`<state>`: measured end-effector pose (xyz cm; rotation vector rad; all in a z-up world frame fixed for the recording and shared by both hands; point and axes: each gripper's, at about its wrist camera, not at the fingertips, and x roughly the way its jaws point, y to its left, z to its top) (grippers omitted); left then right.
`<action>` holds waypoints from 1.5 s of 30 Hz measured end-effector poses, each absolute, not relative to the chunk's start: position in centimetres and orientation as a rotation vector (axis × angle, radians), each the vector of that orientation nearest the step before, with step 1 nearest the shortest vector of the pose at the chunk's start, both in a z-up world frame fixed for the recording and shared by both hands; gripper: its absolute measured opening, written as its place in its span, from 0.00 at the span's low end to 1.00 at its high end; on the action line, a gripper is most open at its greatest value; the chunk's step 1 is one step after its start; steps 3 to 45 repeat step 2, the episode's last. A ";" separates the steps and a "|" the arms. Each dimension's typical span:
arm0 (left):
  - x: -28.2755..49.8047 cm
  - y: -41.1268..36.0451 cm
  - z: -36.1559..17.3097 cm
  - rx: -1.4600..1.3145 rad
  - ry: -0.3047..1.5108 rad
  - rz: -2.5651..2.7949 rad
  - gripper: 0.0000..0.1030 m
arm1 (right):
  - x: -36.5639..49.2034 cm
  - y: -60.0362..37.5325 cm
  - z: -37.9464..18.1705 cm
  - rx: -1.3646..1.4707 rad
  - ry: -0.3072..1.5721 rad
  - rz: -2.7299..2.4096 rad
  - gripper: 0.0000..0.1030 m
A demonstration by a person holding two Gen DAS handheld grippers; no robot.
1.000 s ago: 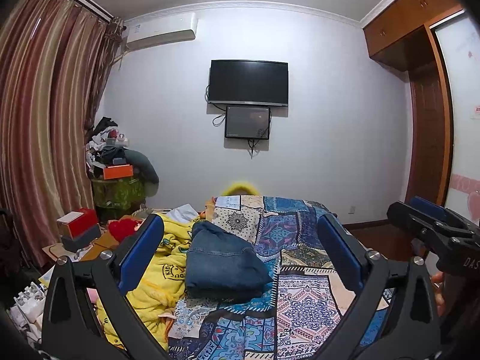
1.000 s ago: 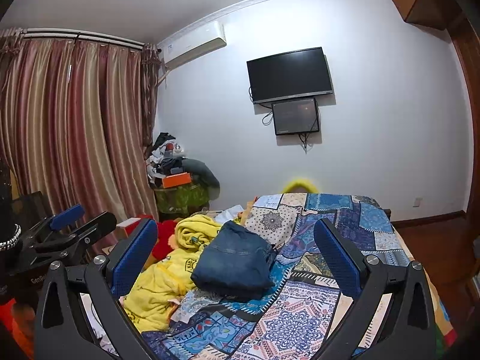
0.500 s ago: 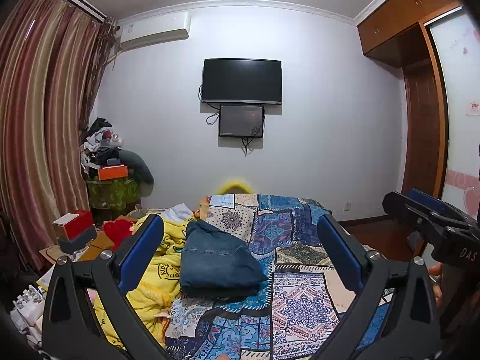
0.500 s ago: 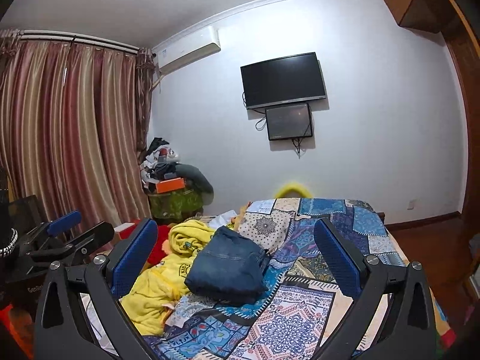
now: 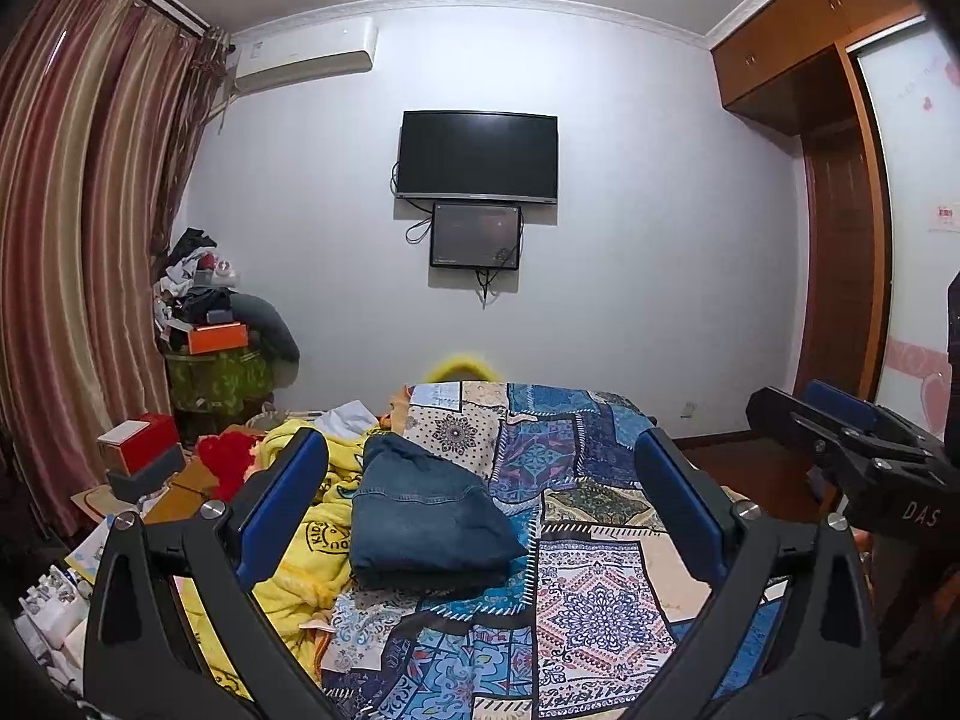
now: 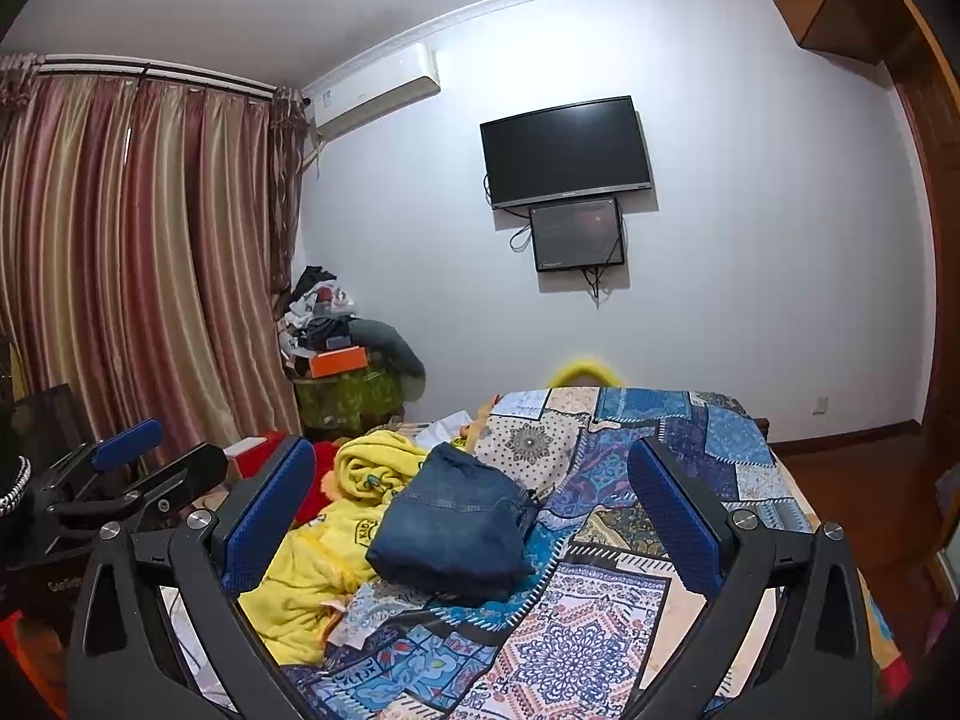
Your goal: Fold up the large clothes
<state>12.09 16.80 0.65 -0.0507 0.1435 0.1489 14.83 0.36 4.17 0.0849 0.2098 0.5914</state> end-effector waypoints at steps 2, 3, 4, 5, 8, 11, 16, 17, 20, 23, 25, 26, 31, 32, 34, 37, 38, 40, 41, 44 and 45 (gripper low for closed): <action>12.2 17.1 0.5 -0.056 0.147 0.146 1.00 | 14.9 0.5 4.0 0.082 0.212 0.590 1.00; 12.2 17.1 0.5 -0.056 0.147 0.146 1.00 | 14.9 0.5 4.0 0.082 0.212 0.590 1.00; 12.2 17.1 0.5 -0.056 0.147 0.146 1.00 | 14.9 0.5 4.0 0.082 0.212 0.590 1.00; 12.2 17.1 0.5 -0.056 0.147 0.146 1.00 | 14.9 0.5 4.0 0.082 0.212 0.590 1.00; 12.2 17.1 0.5 -0.056 0.147 0.146 1.00 | 14.9 0.5 4.0 0.082 0.212 0.590 1.00; 12.2 17.1 0.5 -0.056 0.147 0.146 1.00 | 14.9 0.5 4.0 0.082 0.212 0.590 1.00; 12.2 17.1 0.5 -0.056 0.147 0.146 1.00 | 14.9 0.5 4.0 0.082 0.212 0.590 1.00; 12.2 17.1 0.5 -0.056 0.147 0.146 1.00 | 14.9 0.5 4.0 0.082 0.212 0.590 1.00; 12.2 17.1 0.5 -0.056 0.147 0.146 1.00 | 14.9 0.5 4.0 0.082 0.212 0.590 1.00; 12.2 17.1 0.5 -0.056 0.147 0.146 1.00 | 14.9 0.5 4.0 0.082 0.212 0.590 1.00; 12.2 17.1 0.5 -0.056 0.147 0.146 1.00 | 14.9 0.5 4.0 0.082 0.212 0.590 1.00; 12.2 17.1 0.5 -0.056 0.147 0.146 1.00 | 14.9 0.5 4.0 0.082 0.212 0.590 1.00; 12.2 17.1 0.5 -0.056 0.147 0.146 1.00 | 14.9 0.5 4.0 0.082 0.212 0.590 1.00; 12.2 17.1 0.5 -0.056 0.147 0.146 1.00 | 14.9 0.5 4.0 0.082 0.212 0.590 1.00; 12.2 17.1 0.5 -0.056 0.147 0.146 1.00 | 14.9 0.5 4.0 0.082 0.212 0.590 1.00; 12.2 17.1 0.5 -0.056 0.147 0.146 1.00 | 14.9 0.5 4.0 0.082 0.212 0.590 1.00; 12.2 17.1 0.5 -0.056 0.147 0.146 1.00 | 14.9 0.5 4.0 0.082 0.212 0.590 1.00; 12.2 17.1 0.5 -0.056 0.147 0.146 1.00 | 14.9 0.5 4.0 0.082 0.212 0.590 1.00; 12.2 17.1 0.5 -0.056 0.147 0.146 1.00 | 14.9 0.5 4.0 0.082 0.212 0.590 1.00; 12.2 17.1 0.5 -0.056 0.147 0.146 1.00 | 14.9 0.5 4.0 0.082 0.212 0.590 1.00; 12.2 17.1 0.5 -0.056 0.147 0.146 1.00 | 14.9 0.5 4.0 0.082 0.212 0.590 1.00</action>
